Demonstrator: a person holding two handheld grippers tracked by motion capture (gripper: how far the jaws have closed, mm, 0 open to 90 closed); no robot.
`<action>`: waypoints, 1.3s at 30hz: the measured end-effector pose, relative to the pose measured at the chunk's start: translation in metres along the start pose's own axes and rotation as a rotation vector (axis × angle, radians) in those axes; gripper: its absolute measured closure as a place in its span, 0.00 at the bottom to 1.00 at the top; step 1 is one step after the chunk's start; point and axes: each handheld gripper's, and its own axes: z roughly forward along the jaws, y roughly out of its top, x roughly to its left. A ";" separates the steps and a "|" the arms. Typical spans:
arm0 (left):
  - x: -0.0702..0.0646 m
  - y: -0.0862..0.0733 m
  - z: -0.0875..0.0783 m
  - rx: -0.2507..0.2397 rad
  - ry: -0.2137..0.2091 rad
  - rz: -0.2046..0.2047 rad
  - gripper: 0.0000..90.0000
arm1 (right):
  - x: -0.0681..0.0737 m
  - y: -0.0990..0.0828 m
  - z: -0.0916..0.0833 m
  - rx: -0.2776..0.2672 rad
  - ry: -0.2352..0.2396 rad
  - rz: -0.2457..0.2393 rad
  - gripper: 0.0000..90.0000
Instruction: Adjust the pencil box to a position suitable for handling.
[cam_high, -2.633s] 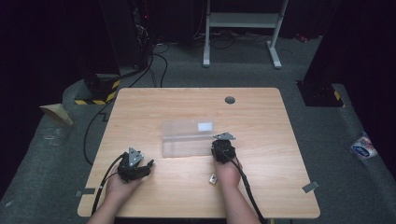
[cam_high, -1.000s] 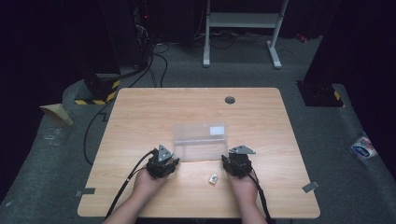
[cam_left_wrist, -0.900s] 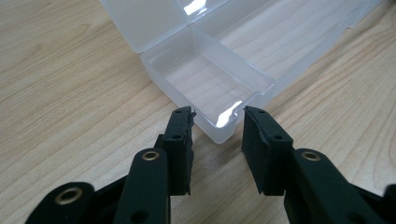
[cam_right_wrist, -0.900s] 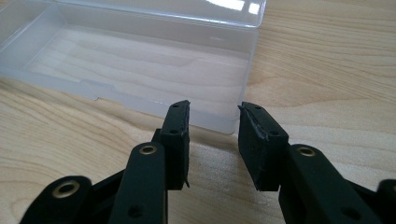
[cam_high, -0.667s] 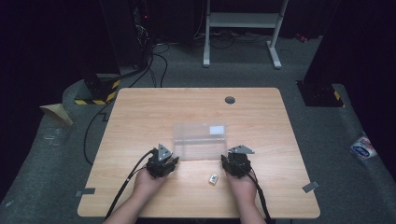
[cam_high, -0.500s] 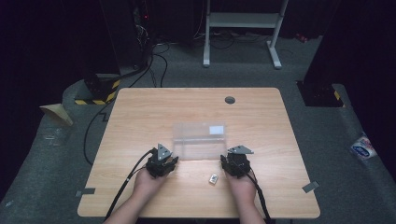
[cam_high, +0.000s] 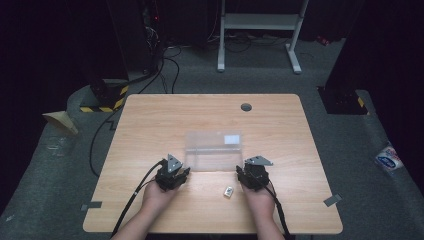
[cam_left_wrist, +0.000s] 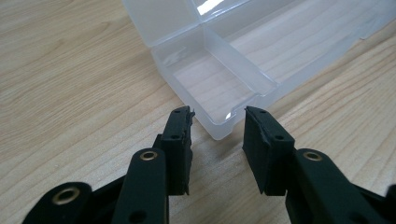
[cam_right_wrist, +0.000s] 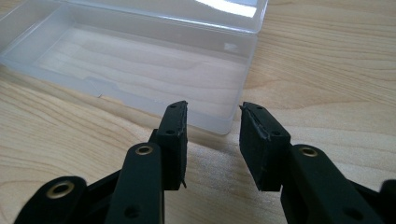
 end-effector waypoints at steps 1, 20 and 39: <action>0.000 0.000 0.000 0.000 0.001 -0.001 0.69 | 0.000 0.000 0.000 0.000 0.002 0.000 0.68; 0.026 -0.010 -0.045 -0.060 -0.069 -0.005 0.54 | -0.008 -0.002 -0.009 -0.026 -0.041 -0.059 0.62; 0.086 -0.084 -0.084 0.021 0.068 -0.173 0.41 | 0.000 -0.022 -0.033 -0.080 0.126 -0.177 0.57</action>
